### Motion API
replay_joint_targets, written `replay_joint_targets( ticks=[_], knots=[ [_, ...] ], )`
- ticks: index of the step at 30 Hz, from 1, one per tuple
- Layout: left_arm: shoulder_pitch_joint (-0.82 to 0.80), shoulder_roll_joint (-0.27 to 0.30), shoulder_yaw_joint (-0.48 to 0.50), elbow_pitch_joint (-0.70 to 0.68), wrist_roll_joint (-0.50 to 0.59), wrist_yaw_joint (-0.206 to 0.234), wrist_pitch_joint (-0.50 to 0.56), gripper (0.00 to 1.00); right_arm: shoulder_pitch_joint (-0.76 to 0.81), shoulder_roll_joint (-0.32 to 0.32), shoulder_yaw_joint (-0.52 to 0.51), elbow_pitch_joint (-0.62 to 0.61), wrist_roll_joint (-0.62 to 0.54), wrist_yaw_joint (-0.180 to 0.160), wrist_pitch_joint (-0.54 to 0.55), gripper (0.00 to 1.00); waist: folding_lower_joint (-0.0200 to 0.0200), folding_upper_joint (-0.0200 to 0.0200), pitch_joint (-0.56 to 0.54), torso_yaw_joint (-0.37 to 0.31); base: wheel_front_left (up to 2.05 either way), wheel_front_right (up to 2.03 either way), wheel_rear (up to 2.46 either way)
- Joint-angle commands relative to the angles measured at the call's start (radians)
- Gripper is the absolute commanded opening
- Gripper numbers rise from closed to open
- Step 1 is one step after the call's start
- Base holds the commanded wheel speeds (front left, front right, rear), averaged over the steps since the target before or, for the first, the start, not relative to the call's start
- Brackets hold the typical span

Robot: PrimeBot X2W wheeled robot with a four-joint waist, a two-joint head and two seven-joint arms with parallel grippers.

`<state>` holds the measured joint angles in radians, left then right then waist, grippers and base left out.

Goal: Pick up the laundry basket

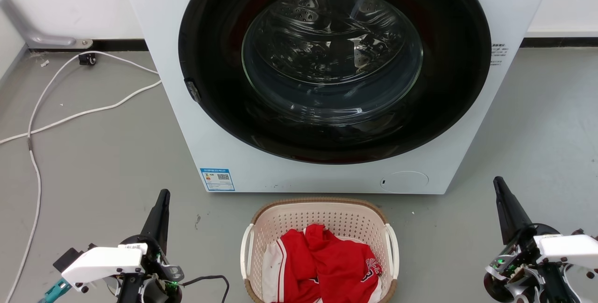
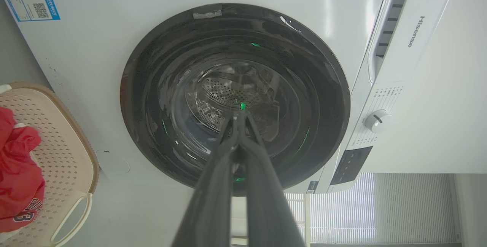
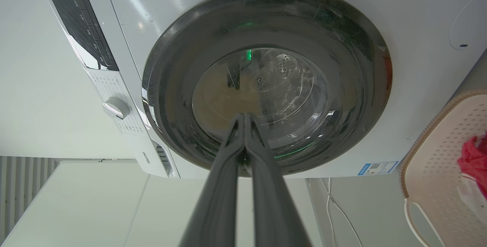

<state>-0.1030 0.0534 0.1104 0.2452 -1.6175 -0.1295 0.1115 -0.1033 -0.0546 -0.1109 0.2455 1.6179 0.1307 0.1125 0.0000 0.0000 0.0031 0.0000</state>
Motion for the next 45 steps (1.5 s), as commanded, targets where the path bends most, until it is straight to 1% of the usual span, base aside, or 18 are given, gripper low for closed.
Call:
replay_joint_targets(
  ticks=[1,2,6,15,19,24,32,36,40,45],
  knots=[
    [-0.011,-0.001,0.004,0.001,0.004,-0.004,0.002,0.0,-0.011,0.004,-0.002,0.001,-0.006,0.0,0.003,0.0,0.0,0.0,0.0,0.0,0.0,0.0,0.0],
    [0.0,0.0,0.0,0.0,0.0,0.0,0.0,1.0,0.0,0.0,0.0,0.0,0.0,0.0,0.0,1.0,0.0,0.0,0.0,0.0,0.0,0.0,0.0],
    [0.027,-0.005,-0.005,0.029,0.001,0.002,-0.003,1.0,0.028,0.004,0.003,0.029,-0.001,0.0,-0.003,1.0,0.0,0.0,0.0,0.0,0.0,0.0,0.0],
    [0.04,-0.005,-0.018,-0.004,0.029,0.001,-0.048,1.0,0.044,0.004,0.023,0.006,-0.029,0.0,-0.049,1.0,0.0,0.0,0.0,-0.001,0.0,0.0,0.0],
    [0.048,-0.005,-0.017,-0.019,0.053,0.001,-0.067,1.0,0.05,0.004,0.022,0.003,-0.057,0.0,-0.068,1.0,0.0,0.0,0.0,-0.001,0.0,0.0,0.0],
    [0.054,-0.004,0.005,-0.023,0.111,0.001,-0.09,1.0,0.053,0.004,0.007,0.004,-0.113,0.0,-0.09,1.0,0.0,0.0,0.0,-0.001,0.0,0.0,0.0],
    [0.053,-0.004,0.03,-0.029,0.203,0.0,-0.123,1.0,0.05,0.003,-0.016,-0.033,-0.264,0.0,-0.124,1.0,0.0,0.0,0.002,-0.002,0.0,0.0,0.0],
    [0.052,-0.004,0.058,-0.062,0.266,0.003,-0.138,1.0,0.054,0.003,-0.018,-0.06,-0.369,0.0,-0.139,1.0,0.0,0.0,0.005,-0.002,0.0,0.0,0.0],
    [0.053,-0.004,0.068,-0.102,0.358,0.018,-0.154,1.0,0.054,0.003,-0.014,-0.083,-0.503,0.0,-0.154,1.0,0.0,0.0,0.007,-0.001,0.0,0.0,0.0],
    [0.056,-0.004,0.056,-0.171,0.494,0.063,-0.171,1.0,0.047,0.003,-0.013,-0.143,-0.664,0.0,-0.172,1.0,0.0,0.0,0.014,0.0,0.0,0.0,0.0]
  ],
)
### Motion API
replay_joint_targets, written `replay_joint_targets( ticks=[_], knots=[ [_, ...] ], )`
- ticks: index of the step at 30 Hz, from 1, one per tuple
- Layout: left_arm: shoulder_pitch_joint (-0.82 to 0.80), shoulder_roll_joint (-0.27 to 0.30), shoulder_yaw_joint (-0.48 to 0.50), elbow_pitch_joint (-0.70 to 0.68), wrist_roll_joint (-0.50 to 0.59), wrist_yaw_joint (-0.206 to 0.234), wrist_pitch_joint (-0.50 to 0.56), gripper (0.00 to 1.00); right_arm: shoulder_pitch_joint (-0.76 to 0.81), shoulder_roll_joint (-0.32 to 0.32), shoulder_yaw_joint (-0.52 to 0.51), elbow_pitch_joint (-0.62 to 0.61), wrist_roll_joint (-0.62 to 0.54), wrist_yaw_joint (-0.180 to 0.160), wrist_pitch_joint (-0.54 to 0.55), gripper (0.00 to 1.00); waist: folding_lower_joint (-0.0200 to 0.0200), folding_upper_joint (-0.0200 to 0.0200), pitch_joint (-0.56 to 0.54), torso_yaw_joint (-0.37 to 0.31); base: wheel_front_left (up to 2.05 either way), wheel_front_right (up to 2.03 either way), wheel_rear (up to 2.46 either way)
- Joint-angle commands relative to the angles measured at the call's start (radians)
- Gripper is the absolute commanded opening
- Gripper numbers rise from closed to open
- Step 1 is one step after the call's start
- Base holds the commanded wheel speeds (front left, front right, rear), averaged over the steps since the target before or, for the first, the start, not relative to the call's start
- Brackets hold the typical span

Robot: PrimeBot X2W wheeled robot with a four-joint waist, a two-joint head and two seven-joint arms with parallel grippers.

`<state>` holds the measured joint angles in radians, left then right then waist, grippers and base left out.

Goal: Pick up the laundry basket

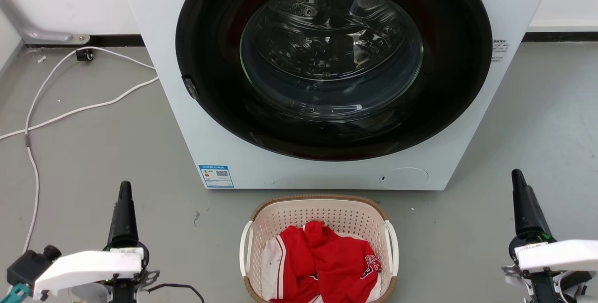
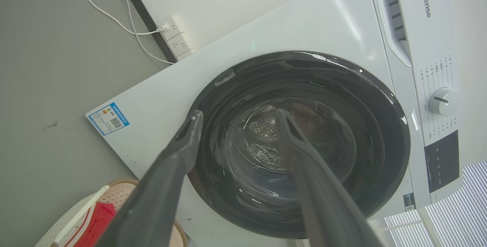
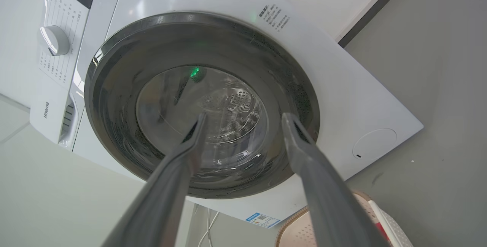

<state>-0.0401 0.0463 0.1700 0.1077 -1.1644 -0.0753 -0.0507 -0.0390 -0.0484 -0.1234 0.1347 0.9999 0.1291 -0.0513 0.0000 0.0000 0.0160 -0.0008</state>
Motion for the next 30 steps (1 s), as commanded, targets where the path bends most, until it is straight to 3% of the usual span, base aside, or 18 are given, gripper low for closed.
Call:
replay_joint_targets(
  ticks=[1,2,5,7,15,26,30],
  knots=[
    [-0.007,0.004,-0.009,-0.051,0.067,0.019,-0.012,1.0,-0.018,-0.003,0.001,-0.043,-0.072,0.002,-0.012,1.0,0.0,0.0,0.003,0.0,0.0,0.0,0.0],
    [-0.007,0.004,-0.009,-0.051,0.067,0.019,-0.012,1.0,-0.018,-0.003,0.001,-0.043,-0.072,0.002,-0.012,1.0,0.0,0.0,0.003,0.0,0.0,0.0,0.0],
    [0.01,0.004,-0.085,-0.133,0.268,0.041,-0.036,1.0,-0.013,-0.003,0.018,-0.099,-0.229,0.002,-0.035,1.0,0.0,0.0,0.009,0.001,0.0,0.0,0.0],
    [0.016,0.004,-0.114,-0.145,0.344,0.04,-0.043,1.0,-0.009,-0.003,0.025,-0.112,-0.265,0.002,-0.042,1.0,0.0,0.0,0.009,0.0,0.0,0.0,0.0],
    [0.027,0.013,-0.214,-0.172,0.559,0.08,-0.067,1.0,0.009,-0.003,0.047,-0.144,-0.401,0.002,-0.066,1.0,0.0,0.0,0.01,-0.003,0.0,0.0,0.0],
    [0.013,0.121,-0.4,-0.184,0.758,0.218,-0.103,1.0,0.025,-0.003,0.08,-0.169,-0.617,0.002,-0.102,1.0,0.0,0.0,0.013,-0.004,0.0,0.0,0.0],
    [0.001,0.154,-0.467,-0.194,0.805,0.296,-0.113,1.0,0.033,-0.003,0.084,-0.174,-0.675,0.002,-0.112,1.0,0.0,0.0,0.014,-0.003,0.0,0.0,0.0]
  ],
)
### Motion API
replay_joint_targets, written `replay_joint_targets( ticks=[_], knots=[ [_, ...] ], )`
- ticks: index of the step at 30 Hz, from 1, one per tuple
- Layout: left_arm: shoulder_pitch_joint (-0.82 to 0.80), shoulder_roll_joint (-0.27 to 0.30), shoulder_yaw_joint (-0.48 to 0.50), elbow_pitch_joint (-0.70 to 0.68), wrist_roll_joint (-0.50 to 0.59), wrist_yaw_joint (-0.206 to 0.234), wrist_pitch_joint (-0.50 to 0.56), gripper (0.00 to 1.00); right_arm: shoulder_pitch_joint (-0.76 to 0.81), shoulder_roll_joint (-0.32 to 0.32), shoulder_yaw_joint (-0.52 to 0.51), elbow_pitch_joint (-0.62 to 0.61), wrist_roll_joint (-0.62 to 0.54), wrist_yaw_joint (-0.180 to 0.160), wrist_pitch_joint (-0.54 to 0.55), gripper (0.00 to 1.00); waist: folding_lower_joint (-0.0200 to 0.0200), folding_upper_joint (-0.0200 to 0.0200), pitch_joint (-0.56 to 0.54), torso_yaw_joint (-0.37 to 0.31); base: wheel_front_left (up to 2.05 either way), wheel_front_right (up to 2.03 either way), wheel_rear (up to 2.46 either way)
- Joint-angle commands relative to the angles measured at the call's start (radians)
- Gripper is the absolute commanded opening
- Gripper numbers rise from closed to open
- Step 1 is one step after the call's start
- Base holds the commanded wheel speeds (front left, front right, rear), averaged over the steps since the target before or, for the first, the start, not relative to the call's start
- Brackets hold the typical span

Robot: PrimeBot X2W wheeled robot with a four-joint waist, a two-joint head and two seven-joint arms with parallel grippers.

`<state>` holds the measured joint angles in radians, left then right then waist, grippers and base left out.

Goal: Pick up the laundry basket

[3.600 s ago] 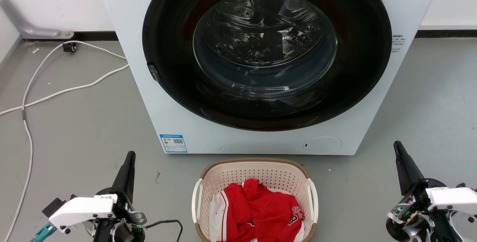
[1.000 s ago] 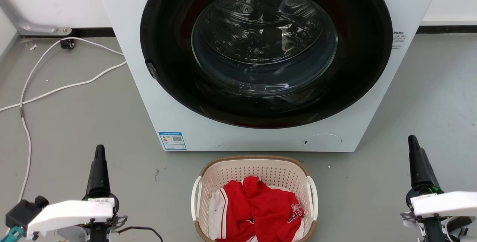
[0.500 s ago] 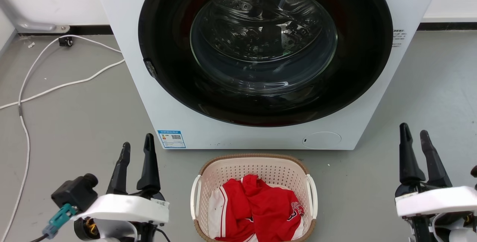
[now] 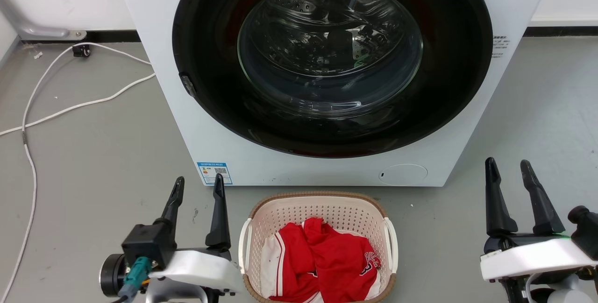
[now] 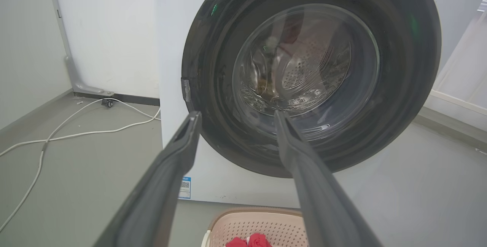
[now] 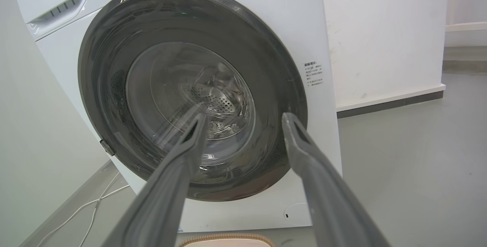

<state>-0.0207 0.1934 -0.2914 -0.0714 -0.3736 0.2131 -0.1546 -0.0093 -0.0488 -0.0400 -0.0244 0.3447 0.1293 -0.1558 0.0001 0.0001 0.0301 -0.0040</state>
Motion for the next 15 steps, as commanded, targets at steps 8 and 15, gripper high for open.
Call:
replay_joint_targets(
  ticks=[8,15],
  knots=[
    [-0.039,0.059,-0.109,-0.029,0.063,0.104,-0.028,1.0,0.006,-0.002,-0.007,-0.014,-0.093,0.002,-0.027,1.0,-0.0001,-0.0001,0.002,0.003,0.0,0.0,0.0],
    [-0.02,0.046,-0.115,-0.016,0.024,0.087,-0.045,1.0,0.018,-0.002,0.001,-0.005,-0.171,0.002,-0.043,1.0,-0.0001,-0.0001,0.005,0.004,0.0,0.0,0.0]
  ],
)
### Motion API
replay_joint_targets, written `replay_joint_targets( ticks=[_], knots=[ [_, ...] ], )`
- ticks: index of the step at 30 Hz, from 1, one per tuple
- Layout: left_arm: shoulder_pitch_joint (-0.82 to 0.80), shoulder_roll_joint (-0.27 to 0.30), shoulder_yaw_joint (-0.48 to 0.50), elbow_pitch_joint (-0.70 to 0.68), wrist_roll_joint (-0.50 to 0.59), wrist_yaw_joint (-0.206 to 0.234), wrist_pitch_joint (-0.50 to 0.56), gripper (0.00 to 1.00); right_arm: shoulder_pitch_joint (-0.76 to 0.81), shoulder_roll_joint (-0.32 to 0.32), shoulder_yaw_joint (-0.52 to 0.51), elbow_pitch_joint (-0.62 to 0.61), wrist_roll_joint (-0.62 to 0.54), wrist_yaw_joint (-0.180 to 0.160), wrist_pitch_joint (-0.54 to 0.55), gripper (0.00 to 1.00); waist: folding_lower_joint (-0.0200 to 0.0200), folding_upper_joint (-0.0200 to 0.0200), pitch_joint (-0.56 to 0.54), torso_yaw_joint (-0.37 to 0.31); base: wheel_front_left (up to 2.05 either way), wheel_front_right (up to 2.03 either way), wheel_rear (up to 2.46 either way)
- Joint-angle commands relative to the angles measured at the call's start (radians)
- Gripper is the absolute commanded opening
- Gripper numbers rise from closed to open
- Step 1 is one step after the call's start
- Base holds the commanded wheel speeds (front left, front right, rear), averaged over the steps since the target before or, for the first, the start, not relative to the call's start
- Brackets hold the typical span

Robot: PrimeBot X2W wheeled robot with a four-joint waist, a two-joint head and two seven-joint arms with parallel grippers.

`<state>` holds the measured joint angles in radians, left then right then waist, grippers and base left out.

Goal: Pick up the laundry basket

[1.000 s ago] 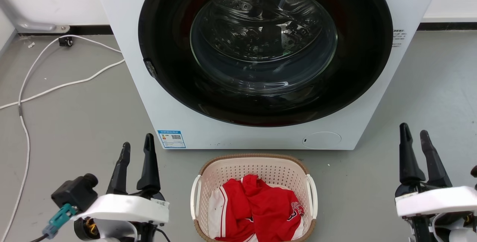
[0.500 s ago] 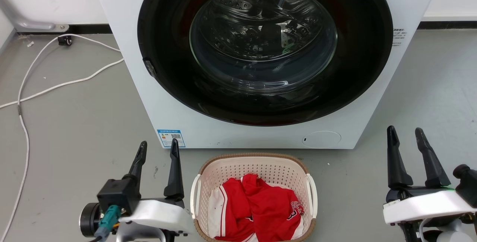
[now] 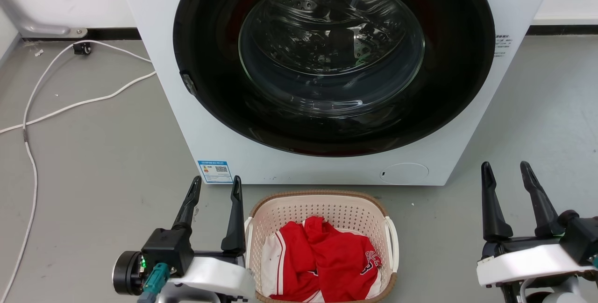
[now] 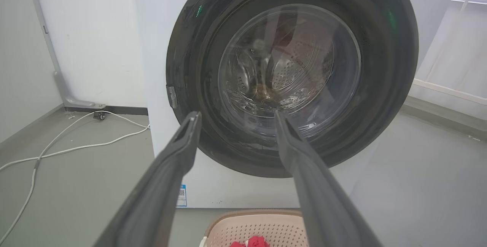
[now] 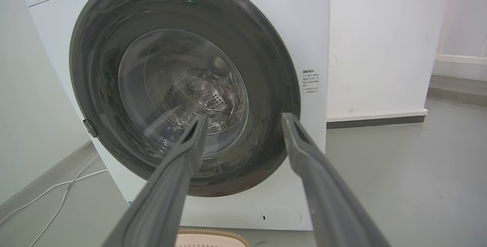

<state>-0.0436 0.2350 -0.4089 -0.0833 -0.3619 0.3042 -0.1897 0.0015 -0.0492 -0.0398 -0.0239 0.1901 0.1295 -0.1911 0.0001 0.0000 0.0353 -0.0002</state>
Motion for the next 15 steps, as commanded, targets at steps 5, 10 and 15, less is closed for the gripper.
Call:
replay_joint_targets(
  ticks=[5,10,15],
  knots=[
    [0.028,-0.026,0.048,0.017,0.025,-0.078,-0.02,1.0,0.012,-0.002,0.002,0.003,-0.055,0.002,-0.019,1.0,-0.0001,0.0,0.0,-0.001,0.0,0.0,0.0],
    [0.05,-0.077,0.118,0.023,0.056,-0.147,-0.029,1.0,0.013,-0.002,-0.009,0.01,-0.052,0.001,-0.029,1.0,-0.0001,0.0,0.001,-0.001,0.0,0.0,0.0],
    [0.067,-0.116,0.173,0.03,0.102,-0.223,-0.04,1.0,0.018,-0.002,-0.008,0.007,-0.091,0.001,-0.039,1.0,-0.0001,0.0,0.002,-0.001,0.0,0.0,0.0]
  ],
)
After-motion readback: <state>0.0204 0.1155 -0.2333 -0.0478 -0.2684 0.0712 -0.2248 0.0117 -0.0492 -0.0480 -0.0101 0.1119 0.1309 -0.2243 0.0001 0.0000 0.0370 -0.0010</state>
